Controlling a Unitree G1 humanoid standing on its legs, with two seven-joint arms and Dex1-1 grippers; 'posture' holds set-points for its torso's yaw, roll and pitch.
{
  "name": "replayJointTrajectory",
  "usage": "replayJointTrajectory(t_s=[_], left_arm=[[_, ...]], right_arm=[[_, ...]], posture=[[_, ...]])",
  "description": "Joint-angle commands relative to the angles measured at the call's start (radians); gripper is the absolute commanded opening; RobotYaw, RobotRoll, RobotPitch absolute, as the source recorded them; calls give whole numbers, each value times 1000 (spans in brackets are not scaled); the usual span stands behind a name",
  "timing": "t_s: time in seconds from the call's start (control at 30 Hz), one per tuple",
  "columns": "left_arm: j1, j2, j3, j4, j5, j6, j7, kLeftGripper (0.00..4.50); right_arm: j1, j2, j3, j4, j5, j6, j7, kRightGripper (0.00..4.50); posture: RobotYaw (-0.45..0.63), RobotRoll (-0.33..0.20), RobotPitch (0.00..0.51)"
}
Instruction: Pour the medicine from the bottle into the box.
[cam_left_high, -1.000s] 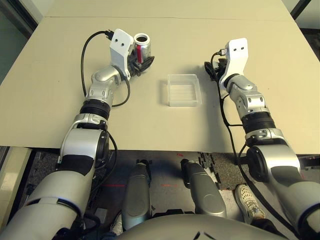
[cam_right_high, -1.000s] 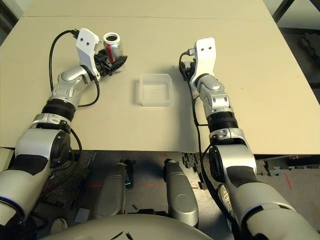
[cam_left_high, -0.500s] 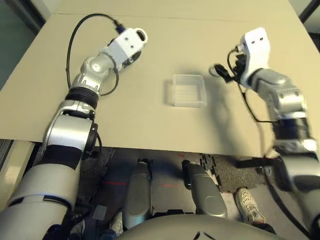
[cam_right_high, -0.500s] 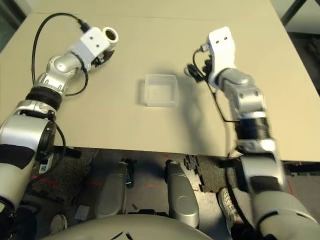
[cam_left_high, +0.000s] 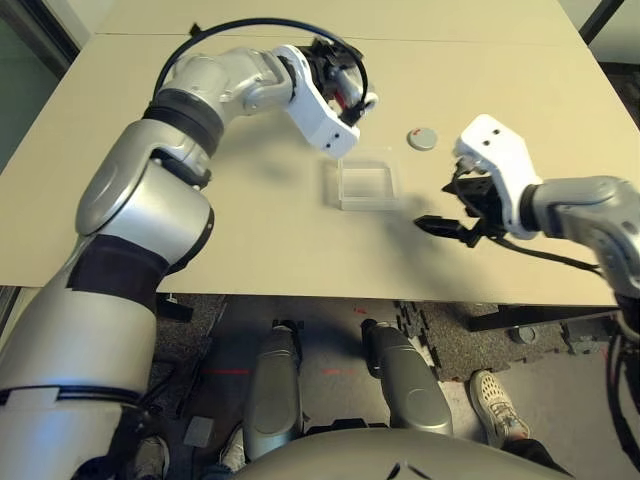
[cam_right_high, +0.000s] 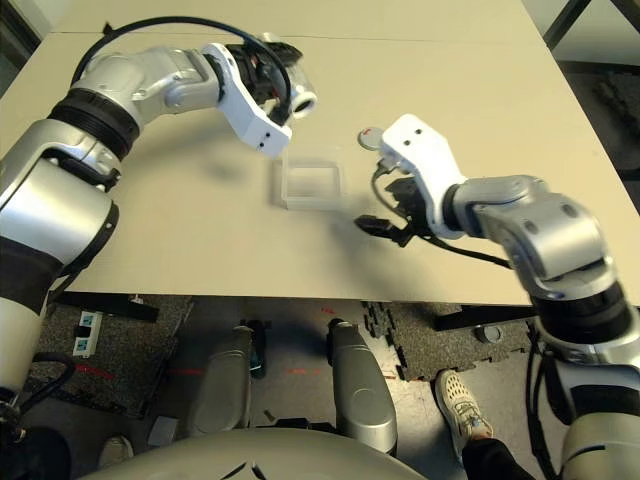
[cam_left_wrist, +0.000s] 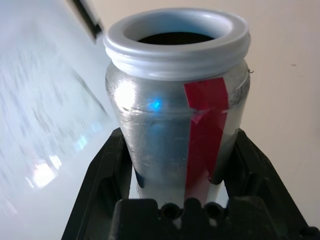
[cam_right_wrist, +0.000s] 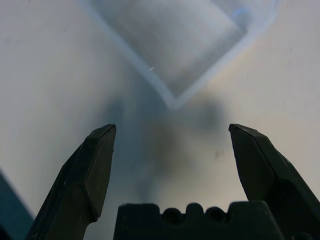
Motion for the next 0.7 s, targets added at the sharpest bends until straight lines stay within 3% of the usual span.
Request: replayJointTrajectory(t_s=[0.03, 0.5, 0.6, 0.7], left_arm=[[-24, -24, -69, 27, 78, -13, 86, 2747], [-27, -40, -21, 70, 22, -25, 81, 2747], [-1, -42, 114, 91, -131, -42, -42, 2747], [74, -92, 498, 120, -559, 92, -406, 2747]], right_arm=[[-18, 35, 19, 28, -11, -20, -28, 4500], [-30, 48, 12, 45, -7, -27, -46, 4500], [-30, 40, 14, 43, -3, -27, -40, 4500], [-25, 34, 8, 44, -3, -29, -39, 4500]], posture=[[-35, 0, 184], [-33, 0, 189], [-32, 0, 190], [-32, 0, 190]])
